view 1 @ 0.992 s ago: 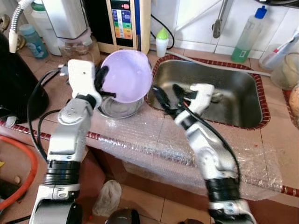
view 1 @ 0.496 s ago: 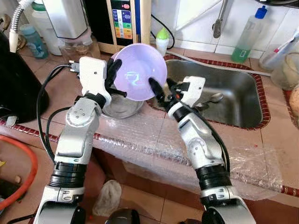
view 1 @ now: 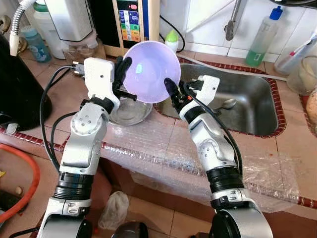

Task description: Kitchen organization

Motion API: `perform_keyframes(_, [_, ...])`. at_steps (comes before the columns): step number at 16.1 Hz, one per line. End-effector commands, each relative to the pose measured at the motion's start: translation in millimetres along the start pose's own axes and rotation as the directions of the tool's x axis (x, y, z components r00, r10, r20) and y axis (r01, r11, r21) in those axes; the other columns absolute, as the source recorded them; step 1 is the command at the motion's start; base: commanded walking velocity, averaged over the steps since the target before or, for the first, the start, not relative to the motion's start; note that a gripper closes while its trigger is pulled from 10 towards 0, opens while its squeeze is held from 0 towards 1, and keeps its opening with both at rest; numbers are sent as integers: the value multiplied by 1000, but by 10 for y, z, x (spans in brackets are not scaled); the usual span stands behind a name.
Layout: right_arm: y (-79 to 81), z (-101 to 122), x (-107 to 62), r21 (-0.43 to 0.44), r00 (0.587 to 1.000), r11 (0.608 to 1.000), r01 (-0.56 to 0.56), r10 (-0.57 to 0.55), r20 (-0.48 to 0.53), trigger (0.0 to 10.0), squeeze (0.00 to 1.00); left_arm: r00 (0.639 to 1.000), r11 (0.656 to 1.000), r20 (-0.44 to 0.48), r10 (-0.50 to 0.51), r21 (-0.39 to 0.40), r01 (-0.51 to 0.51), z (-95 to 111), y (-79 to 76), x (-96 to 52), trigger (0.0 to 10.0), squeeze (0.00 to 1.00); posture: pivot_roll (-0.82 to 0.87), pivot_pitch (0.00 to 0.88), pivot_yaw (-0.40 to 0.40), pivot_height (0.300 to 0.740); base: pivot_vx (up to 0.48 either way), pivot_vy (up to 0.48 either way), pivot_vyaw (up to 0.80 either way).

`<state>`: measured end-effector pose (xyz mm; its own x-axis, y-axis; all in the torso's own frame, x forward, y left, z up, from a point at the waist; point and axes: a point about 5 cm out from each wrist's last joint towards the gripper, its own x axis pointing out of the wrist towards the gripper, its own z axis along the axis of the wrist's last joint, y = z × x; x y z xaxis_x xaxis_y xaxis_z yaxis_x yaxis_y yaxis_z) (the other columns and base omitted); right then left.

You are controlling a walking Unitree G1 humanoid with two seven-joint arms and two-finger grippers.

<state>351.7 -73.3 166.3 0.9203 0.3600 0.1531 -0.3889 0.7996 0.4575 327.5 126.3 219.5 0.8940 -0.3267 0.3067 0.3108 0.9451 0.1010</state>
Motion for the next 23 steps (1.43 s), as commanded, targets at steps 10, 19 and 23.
perform_keyframes(10, [-88,144,88,94,998,993,66,-67,4,0,0,993,994,63,-99,44,96,43,-117,-30,0,0,21,0,52,740,0,0,0])
perform_keyframes(19, [-310,238,89,103,976,973,207,-212,42,0,0,990,989,4,-140,45,140,-53,-159,-31,10000,1000,21,0,64,740,0,0,0])
perform_keyframes(23, [-540,361,50,70,933,936,344,-349,91,0,0,981,980,-31,-189,60,191,-103,-217,-53,10000,1000,23,0,70,740,0,0,0])
